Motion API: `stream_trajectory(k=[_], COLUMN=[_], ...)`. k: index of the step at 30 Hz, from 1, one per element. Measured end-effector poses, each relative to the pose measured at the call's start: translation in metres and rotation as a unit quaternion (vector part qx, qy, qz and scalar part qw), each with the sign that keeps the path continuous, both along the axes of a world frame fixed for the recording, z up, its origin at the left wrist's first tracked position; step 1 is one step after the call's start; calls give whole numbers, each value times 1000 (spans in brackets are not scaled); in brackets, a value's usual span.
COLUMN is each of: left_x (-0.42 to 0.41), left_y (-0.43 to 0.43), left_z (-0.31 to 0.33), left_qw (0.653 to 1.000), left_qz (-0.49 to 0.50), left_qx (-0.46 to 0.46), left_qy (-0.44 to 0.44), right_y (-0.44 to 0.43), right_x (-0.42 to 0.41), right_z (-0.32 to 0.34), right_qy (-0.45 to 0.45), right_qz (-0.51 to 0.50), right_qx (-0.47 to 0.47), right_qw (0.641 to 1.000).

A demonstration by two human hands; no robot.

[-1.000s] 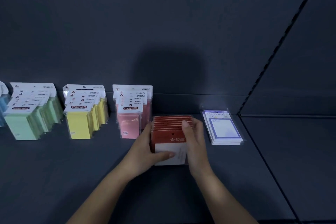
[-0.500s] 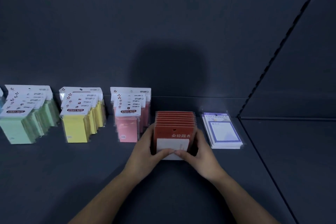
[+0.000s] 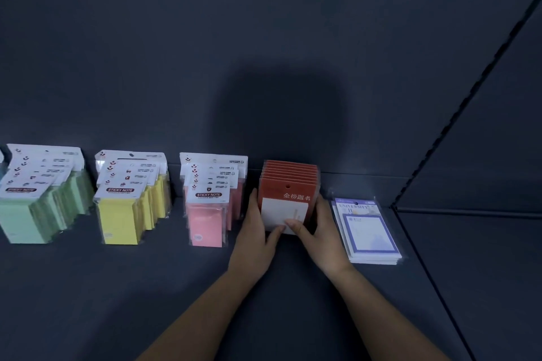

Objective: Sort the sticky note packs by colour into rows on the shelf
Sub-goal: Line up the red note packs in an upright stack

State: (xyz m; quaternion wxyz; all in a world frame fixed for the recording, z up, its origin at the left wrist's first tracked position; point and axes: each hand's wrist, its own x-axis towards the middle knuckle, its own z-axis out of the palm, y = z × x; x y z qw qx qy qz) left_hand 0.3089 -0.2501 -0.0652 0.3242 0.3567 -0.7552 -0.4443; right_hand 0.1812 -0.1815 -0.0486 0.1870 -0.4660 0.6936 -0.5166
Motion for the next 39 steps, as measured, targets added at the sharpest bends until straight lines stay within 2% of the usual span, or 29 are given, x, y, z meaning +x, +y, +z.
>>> stream_trajectory(k=[6, 11, 19, 29, 34, 37, 39], left_x=[-9, -13, -12, -10, 0, 8, 8], left_y=[-5, -7, -5, 0, 18, 36, 45], left_z=[-2, -3, 0, 4, 8, 8, 14], left_qw=[998, 998, 997, 996, 993, 983, 972], left_qz=[49, 46, 38, 59, 58, 49, 53], left_qx=[-21, -40, -48, -51, -101, -176, -229], left_qy=[-16, -32, -47, -45, -28, 7, 31], right_y=[-13, -11, -10, -7, 5, 22, 36], right_x=[-6, -8, -5, 1, 11, 18, 14], right_z=[-7, -8, -6, 0, 0, 2, 10], right_qy=[17, -11, 44, 44, 47, 0, -40], right_qz=[-11, -20, -43, -66, -105, -125, -142], right_qx=[6, -7, -5, 15, 33, 15, -31], right_qw=[1000, 1000, 998, 997, 993, 992, 989])
